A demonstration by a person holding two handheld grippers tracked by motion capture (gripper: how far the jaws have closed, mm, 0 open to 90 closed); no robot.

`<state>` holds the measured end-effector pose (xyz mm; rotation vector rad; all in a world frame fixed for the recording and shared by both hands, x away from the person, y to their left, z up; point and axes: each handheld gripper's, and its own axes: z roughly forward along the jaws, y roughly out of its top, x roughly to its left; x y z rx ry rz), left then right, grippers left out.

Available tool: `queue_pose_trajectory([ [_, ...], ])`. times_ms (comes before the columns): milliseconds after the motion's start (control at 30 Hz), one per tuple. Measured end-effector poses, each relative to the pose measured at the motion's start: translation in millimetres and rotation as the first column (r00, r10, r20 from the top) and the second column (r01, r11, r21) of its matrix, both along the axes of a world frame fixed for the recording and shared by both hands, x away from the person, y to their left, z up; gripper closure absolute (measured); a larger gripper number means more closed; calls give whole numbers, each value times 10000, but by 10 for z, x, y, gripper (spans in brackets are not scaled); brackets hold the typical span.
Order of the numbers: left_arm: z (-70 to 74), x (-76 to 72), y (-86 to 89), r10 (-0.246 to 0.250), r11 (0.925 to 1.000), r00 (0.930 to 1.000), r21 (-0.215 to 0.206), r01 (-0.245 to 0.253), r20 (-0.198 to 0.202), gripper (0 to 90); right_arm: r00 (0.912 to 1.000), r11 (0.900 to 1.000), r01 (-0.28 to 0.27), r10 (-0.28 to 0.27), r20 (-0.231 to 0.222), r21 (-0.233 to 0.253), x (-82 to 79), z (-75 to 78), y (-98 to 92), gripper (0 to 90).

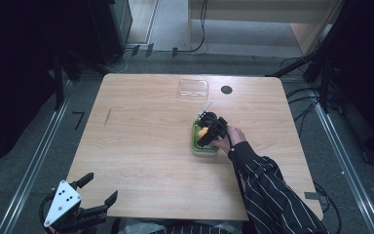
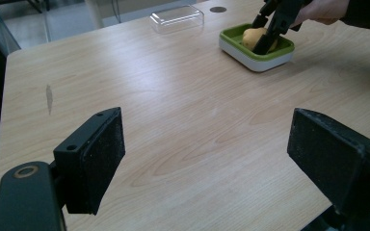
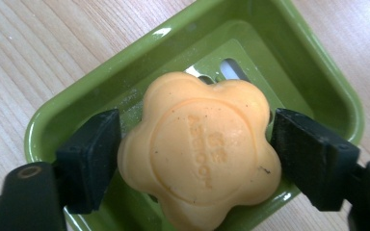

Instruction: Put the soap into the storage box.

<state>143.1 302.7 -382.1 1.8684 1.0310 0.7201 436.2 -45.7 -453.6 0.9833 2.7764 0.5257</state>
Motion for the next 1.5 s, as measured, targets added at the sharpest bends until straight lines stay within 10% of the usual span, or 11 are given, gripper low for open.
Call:
queue_pose_trajectory([
  [1500, -2, 148, -76, -528, 9986, 9986, -5, 528, -26, 136, 9936, 9908, 1093, -1067, 359, -793, -320, 279, -591, 62],
])
